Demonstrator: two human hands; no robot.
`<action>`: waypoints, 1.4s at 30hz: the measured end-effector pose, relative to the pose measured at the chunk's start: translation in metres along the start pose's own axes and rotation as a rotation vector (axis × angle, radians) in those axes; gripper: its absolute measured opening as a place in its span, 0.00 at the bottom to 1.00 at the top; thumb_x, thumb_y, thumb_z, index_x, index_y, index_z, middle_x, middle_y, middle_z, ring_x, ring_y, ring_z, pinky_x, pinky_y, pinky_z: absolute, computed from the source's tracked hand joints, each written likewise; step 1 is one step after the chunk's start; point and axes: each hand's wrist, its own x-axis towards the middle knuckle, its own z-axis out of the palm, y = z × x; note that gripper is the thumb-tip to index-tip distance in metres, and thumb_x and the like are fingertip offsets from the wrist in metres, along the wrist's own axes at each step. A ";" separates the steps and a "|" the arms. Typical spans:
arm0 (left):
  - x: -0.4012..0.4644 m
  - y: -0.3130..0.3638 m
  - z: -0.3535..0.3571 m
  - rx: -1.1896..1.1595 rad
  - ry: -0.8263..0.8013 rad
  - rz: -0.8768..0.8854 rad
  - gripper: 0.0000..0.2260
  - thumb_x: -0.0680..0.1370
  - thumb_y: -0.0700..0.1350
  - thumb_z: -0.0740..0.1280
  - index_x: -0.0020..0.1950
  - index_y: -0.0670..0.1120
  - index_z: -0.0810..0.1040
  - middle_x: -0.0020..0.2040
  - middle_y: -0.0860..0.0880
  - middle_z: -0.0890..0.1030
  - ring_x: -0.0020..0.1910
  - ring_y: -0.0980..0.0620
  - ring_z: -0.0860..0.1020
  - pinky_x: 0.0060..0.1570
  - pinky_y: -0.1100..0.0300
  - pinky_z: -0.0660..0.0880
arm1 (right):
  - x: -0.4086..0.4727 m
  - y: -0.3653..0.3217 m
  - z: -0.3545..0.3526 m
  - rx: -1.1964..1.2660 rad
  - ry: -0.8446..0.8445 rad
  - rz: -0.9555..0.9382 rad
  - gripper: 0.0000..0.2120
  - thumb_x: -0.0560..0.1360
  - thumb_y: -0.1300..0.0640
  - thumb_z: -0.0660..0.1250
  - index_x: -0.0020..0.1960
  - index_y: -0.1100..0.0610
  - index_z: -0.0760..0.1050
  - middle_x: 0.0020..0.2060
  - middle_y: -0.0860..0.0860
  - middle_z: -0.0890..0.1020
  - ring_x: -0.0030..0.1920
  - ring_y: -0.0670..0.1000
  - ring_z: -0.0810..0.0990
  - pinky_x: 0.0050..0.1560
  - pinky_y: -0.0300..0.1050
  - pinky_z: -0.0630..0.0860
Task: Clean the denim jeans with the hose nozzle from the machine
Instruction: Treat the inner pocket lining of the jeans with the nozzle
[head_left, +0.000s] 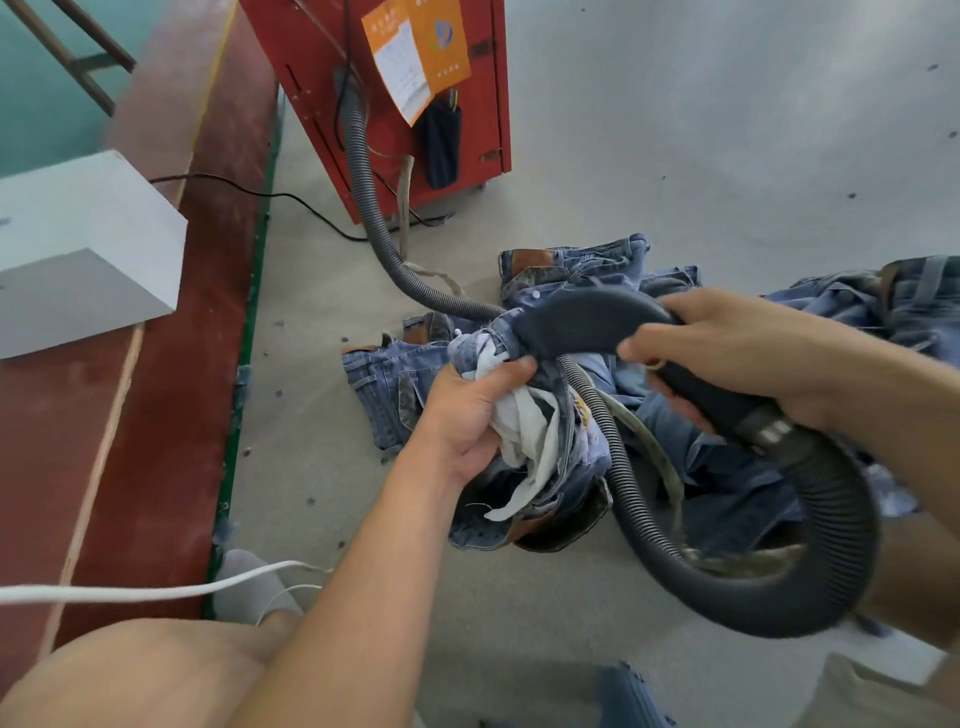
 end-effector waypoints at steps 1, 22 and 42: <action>-0.002 -0.001 0.001 0.002 -0.029 -0.009 0.07 0.76 0.31 0.71 0.53 0.36 0.84 0.50 0.36 0.85 0.45 0.40 0.86 0.48 0.46 0.83 | 0.005 -0.001 0.005 0.074 0.055 -0.011 0.10 0.79 0.53 0.70 0.47 0.60 0.75 0.28 0.55 0.78 0.24 0.53 0.75 0.24 0.44 0.75; 0.014 0.013 0.032 -0.363 0.218 -0.319 0.10 0.86 0.45 0.62 0.58 0.39 0.77 0.57 0.37 0.79 0.53 0.39 0.79 0.68 0.43 0.72 | 0.030 0.013 0.064 -0.055 0.388 -0.115 0.23 0.62 0.52 0.86 0.43 0.61 0.76 0.35 0.54 0.83 0.32 0.55 0.80 0.36 0.54 0.79; -0.033 -0.036 -0.011 1.056 0.500 0.715 0.13 0.80 0.56 0.64 0.52 0.47 0.72 0.49 0.50 0.74 0.49 0.49 0.72 0.51 0.53 0.71 | 0.047 -0.009 0.027 0.484 0.085 -0.025 0.14 0.70 0.63 0.80 0.39 0.55 0.75 0.29 0.55 0.77 0.27 0.52 0.74 0.33 0.46 0.77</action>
